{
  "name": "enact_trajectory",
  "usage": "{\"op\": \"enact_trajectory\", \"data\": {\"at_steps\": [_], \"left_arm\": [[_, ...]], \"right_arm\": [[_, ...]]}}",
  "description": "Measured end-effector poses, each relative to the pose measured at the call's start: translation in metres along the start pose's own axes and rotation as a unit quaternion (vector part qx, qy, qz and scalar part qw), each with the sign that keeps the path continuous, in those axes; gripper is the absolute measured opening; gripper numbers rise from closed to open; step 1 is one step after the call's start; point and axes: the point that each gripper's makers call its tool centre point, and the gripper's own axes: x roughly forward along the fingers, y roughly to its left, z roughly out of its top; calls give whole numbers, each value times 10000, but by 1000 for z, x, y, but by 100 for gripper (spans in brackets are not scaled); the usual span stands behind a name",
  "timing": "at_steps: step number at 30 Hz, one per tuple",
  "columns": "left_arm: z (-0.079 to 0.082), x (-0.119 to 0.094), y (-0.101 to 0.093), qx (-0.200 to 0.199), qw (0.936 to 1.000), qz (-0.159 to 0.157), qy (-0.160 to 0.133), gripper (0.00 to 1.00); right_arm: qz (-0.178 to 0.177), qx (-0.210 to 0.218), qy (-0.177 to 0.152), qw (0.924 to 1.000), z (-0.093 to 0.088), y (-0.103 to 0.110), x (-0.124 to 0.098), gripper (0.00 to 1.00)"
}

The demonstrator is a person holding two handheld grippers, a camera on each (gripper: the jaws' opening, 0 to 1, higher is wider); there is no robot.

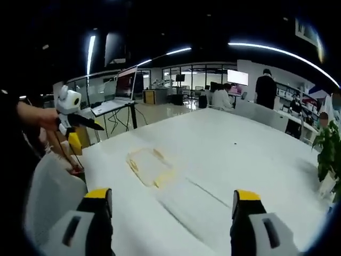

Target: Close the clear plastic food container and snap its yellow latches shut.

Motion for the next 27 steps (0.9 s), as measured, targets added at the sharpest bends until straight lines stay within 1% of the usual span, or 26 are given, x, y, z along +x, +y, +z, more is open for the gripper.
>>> {"op": "enact_trajectory", "data": {"at_steps": [1, 3, 4, 5, 6, 7, 8, 9, 10, 11, 12, 13, 15, 16, 19, 23, 25, 26, 27], "left_arm": [[1, 0, 0, 8, 10000, -4, -24, 99], [-2, 5, 0, -91, 9999, -137, -54, 98], [-5, 9, 1, -116, 9997, -207, 0, 98], [-8, 11, 1, -89, 9997, -238, 72, 97], [-10, 12, 3, -17, 9996, -214, 169, 95], [-10, 12, 9, 216, 9995, -98, 208, 92], [-5, 13, 10, 311, 9994, -119, 115, 88], [-3, 13, 10, 277, 9995, -148, 88, 87], [-1, 15, 10, 211, 9996, -201, 44, 89], [1, 17, 8, 101, 9994, -322, 14, 93], [1, 18, 8, 88, 9993, -364, 10, 95], [0, 20, 9, 119, 9992, -393, 35, 96], [-3, 22, 9, 363, 9978, -531, 172, 95], [-3, 23, 10, 400, 9974, -552, 210, 94], [-3, 24, 14, 480, 9971, -566, 186, 94], [-11, 29, 22, 533, 9963, -600, 304, 93], [-17, 32, 27, 670, 9946, -608, 508, 95], [-19, 33, 30, 765, 9937, -583, 574, 96], [-18, 35, 32, 838, 9931, -587, 580, 95]], "right_arm": [[46, -27, -50, 10000, 2, 1, 2, 94], [61, 10, 14, 10000, -3, 0, 7, 94], [66, 30, 132, 9999, -8, 0, 9, 94], [66, -14, 173, 9998, -9, 0, 10, 94], [79, -42, 191, 9998, -10, 0, 11, 94], [96, -48, 193, 9998, -10, 0, 11, 94], [124, -43, 157, 9998, -9, 1, 11, 93], [140, -46, 133, 9998, -8, 1, 12, 93], [161, -53, 143, 9998, -7, 2, 14, 92], [231, -97, 167, 9995, -6, 4, 17, 93], [270, -134, 188, 9994, -5, 6, 19, 93], [307, -176, 199, 9992, -5, 7, 21, 93], [341, -242, 236, 9988, -4, 7, 28, 94], [354, -229, 282, 9987, -5, 7, 30, 94], [430, -209, 307, 9984, -2, 11, 37, 95], [455, -250, 381, 9979, -7, 11, 44, 93], [404, -238, 458, 9978, -12, 8, 47, 93], [415, -249, 497, 9976, -13, 9, 48, 93], [454, -288, 541, 9971, -14, 11, 50, 93]]}}
